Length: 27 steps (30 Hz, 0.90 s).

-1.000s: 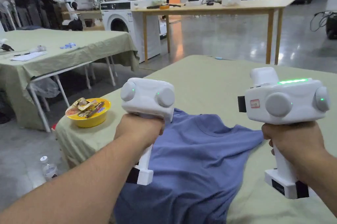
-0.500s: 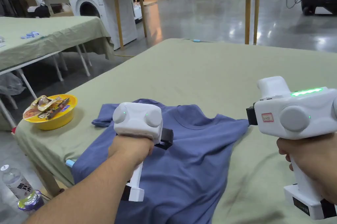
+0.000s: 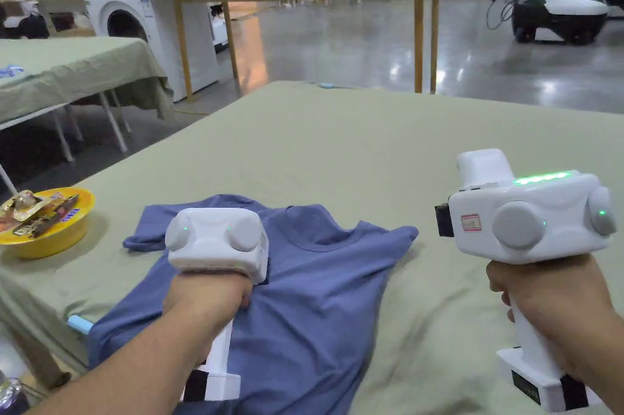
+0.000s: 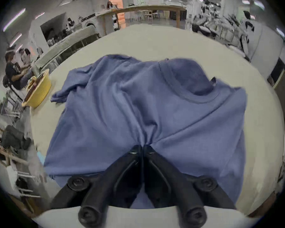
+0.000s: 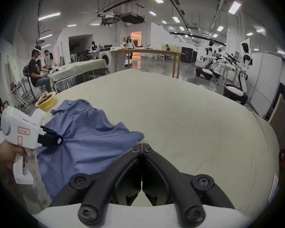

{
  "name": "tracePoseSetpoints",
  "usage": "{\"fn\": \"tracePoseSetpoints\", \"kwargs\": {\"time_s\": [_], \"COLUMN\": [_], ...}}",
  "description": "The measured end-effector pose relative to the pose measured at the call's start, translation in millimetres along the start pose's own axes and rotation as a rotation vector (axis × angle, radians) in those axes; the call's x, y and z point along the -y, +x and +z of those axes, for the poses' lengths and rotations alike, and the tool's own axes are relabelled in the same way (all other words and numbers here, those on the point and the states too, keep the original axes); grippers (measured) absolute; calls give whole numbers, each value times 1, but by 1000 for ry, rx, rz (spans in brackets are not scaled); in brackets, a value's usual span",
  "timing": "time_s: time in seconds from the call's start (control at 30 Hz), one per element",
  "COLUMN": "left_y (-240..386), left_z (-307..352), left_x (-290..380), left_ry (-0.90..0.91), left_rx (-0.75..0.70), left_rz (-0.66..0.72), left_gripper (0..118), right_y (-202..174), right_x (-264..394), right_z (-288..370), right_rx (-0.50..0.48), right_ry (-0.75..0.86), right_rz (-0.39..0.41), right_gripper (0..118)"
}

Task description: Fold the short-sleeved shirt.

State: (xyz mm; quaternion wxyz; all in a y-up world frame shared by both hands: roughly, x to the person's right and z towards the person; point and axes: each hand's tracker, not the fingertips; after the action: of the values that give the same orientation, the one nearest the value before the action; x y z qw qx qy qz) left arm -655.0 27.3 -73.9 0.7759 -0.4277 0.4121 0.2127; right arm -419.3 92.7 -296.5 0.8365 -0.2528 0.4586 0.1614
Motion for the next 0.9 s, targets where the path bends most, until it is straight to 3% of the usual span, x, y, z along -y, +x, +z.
{"fn": "tracePoseSetpoints", "kwargs": {"time_s": [0.27, 0.9], "left_y": [27, 220], "left_z": [39, 171], "left_x": [-45, -59], "left_ry": [107, 318], "left_rx": [38, 262], "left_rz": [-28, -290], "left_gripper": [0, 0], "right_y": [41, 179], "right_x": [-13, -10], "right_z": [38, 171], "right_rx": [92, 335], "right_ry": [62, 185], "right_rz": [-39, -113], "right_gripper": [0, 0]}}
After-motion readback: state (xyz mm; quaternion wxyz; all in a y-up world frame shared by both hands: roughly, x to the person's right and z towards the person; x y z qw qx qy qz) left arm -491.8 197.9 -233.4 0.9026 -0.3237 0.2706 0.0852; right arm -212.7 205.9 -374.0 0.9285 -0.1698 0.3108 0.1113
